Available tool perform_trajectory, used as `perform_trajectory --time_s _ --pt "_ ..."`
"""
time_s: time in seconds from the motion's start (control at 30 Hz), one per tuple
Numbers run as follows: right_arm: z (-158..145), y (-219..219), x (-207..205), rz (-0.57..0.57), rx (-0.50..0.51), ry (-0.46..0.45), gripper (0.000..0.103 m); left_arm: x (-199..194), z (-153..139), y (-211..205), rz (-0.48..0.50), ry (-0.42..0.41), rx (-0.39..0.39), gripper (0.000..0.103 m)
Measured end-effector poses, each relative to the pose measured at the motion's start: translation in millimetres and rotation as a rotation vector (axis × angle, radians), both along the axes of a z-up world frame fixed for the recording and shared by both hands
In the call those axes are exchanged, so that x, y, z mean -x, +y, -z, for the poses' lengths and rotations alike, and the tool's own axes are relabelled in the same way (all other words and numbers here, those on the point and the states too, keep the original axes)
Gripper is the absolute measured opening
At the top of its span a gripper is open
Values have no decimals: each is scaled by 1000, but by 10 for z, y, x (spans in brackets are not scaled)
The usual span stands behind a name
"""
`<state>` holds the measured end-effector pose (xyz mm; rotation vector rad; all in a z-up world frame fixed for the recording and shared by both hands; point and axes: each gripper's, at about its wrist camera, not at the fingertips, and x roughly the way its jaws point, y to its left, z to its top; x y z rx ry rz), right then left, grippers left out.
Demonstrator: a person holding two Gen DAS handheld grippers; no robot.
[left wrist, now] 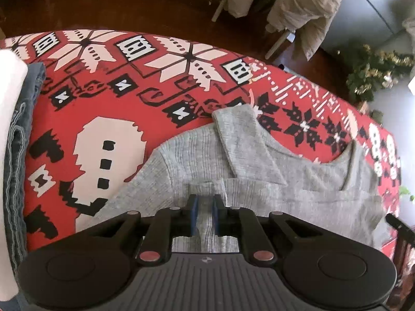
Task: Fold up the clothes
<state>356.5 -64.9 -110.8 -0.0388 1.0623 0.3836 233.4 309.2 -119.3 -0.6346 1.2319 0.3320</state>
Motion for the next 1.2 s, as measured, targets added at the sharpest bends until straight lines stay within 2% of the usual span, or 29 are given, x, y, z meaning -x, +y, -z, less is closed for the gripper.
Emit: perform_trajectory --time_s 0.13,0.2,0.3,0.33,0.4,0.47,0.5,0.57,0.9,1.0,1.2 --pt "40 48 -10 -21 39 -11 34 -31 -7 -79 44 17 -68 16" --pt "69 67 -40 -26 47 -10 34 -31 -23 -121 52 13 -94 22" --pt "89 90 -94 -23 36 -15 34 -19 -29 -163 53 10 -118 23" --pt "97 107 -122 -22 34 -14 34 -8 -21 -163 46 10 -118 22" --pt "130 138 -190 -13 22 -2 33 17 -14 -165 39 4 -121 7" --pt "207 150 -259 10 13 32 21 47 -31 -177 34 -4 -136 4" --pt "245 156 -293 21 9 50 3 74 -86 -193 35 -16 -160 4" --pt "240 153 -296 37 6 45 2 155 -221 -207 37 -48 -178 3" --pt "-396 165 41 -133 -30 -139 2 617 -798 -226 20 -157 -315 3" --pt "-443 181 1 -145 -30 -165 2 579 -694 -218 28 -141 -342 3" --pt "-28 238 -207 -104 14 -103 3 383 -311 -213 54 -92 -354 3"
